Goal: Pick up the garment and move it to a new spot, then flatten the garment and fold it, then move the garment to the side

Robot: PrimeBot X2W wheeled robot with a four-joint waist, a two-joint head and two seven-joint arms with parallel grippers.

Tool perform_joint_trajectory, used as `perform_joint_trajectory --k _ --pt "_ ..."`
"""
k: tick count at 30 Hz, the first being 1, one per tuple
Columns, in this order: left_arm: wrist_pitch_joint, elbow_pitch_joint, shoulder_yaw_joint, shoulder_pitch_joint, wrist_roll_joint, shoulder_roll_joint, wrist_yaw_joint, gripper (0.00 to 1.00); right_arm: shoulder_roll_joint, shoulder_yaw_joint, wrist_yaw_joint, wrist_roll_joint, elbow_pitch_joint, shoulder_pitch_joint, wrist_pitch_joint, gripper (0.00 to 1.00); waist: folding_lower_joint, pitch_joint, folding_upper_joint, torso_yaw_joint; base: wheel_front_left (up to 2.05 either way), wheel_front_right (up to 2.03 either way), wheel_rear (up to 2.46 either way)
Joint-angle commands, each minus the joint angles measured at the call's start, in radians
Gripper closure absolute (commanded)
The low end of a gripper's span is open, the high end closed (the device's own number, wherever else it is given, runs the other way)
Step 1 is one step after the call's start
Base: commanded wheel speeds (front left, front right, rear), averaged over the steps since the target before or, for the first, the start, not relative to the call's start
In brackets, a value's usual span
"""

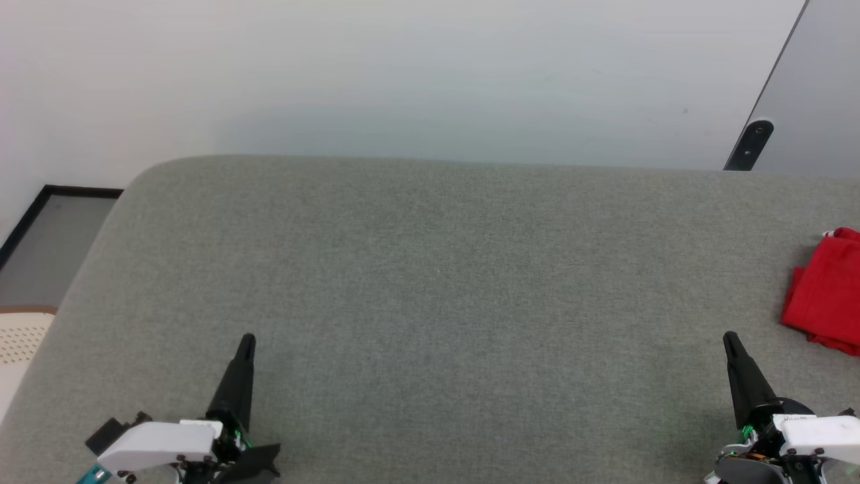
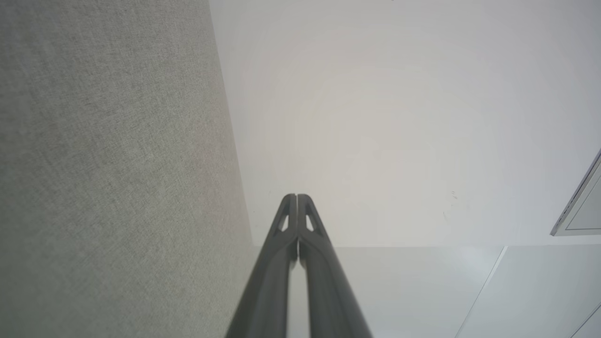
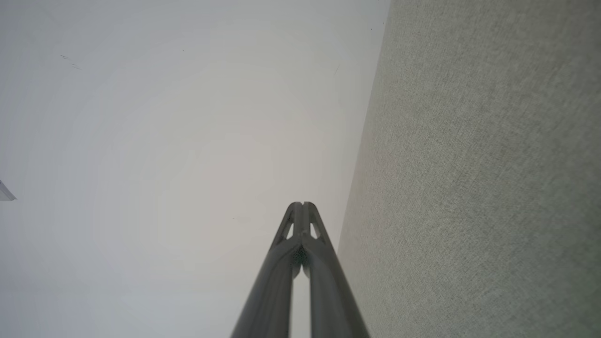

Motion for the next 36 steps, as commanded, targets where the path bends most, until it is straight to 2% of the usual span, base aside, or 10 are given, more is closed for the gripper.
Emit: perform_joint_trajectory --k 1,36 --pt "0.001 0.002 0.003 -0.01 0.006 -0.001 -0.006 1.0 0.003 0.0 -0.001 0.004 0.0 -0.012 -0.001 1.0 0.0 0.0 0.0 0.0 0.0 0.0 0.0" --pt "0.006 0.002 0.009 -0.011 0.01 -0.005 -0.005 1.0 0.003 0.0 -0.001 0.004 0.0 -0.012 -0.001 1.0 0.0 0.0 0.0 0.0 0.0 0.0 0.0"
